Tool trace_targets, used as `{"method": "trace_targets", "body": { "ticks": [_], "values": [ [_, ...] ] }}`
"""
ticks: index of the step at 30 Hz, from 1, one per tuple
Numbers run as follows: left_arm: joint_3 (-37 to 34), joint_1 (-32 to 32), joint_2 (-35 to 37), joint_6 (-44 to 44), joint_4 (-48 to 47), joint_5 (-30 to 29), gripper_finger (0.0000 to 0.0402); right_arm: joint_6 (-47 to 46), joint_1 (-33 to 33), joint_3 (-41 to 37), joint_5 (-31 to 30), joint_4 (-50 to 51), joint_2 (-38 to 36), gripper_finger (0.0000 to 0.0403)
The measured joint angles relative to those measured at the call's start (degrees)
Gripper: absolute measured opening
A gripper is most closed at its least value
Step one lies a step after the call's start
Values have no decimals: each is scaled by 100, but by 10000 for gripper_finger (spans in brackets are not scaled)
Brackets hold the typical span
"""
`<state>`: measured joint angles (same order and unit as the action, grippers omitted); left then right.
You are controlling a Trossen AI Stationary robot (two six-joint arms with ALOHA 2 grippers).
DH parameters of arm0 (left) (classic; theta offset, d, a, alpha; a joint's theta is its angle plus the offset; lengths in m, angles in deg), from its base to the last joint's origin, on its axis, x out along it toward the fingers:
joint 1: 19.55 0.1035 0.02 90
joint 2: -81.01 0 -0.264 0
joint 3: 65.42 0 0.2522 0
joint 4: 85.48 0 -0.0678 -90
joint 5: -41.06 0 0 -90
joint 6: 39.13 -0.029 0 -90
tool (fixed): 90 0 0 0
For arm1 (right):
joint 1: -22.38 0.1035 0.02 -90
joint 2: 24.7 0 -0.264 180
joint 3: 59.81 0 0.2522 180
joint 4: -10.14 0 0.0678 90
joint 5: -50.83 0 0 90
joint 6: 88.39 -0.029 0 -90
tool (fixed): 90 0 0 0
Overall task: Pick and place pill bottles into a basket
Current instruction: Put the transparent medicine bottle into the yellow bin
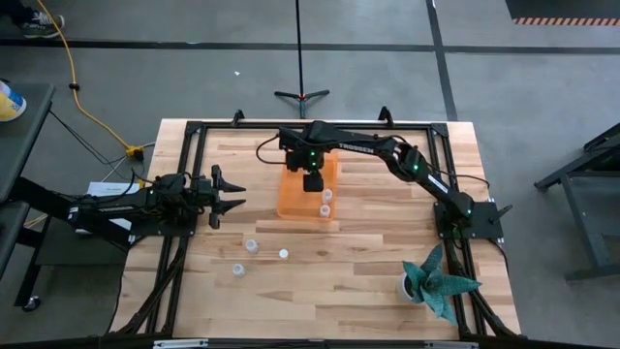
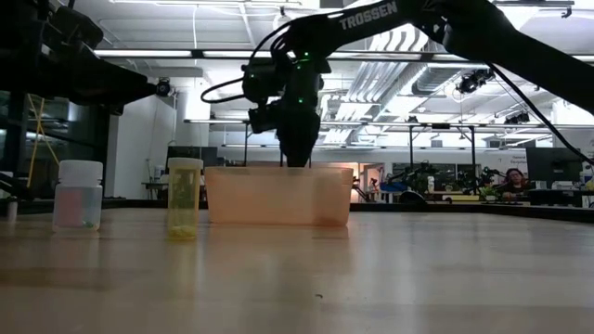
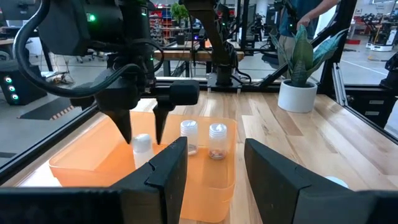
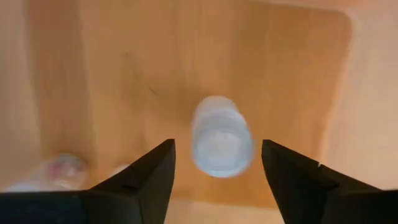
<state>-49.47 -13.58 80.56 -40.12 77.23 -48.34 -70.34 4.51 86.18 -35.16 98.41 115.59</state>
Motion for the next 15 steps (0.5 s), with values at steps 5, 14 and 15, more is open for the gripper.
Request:
{"method": "trace_targets", "body": {
  "ticks": [5,14,15],
  "values": [
    [0,0,0,0,0,-4,193,70,-45,-2,-127,3,-538,220],
    [0,0,-2,0,0,-17,193,-129,-97,9,457,-175,-2014,180],
    [0,0,-2,0,2,-17,193,-129,-33,9,454,-252,-2139,173]
  ]
}}
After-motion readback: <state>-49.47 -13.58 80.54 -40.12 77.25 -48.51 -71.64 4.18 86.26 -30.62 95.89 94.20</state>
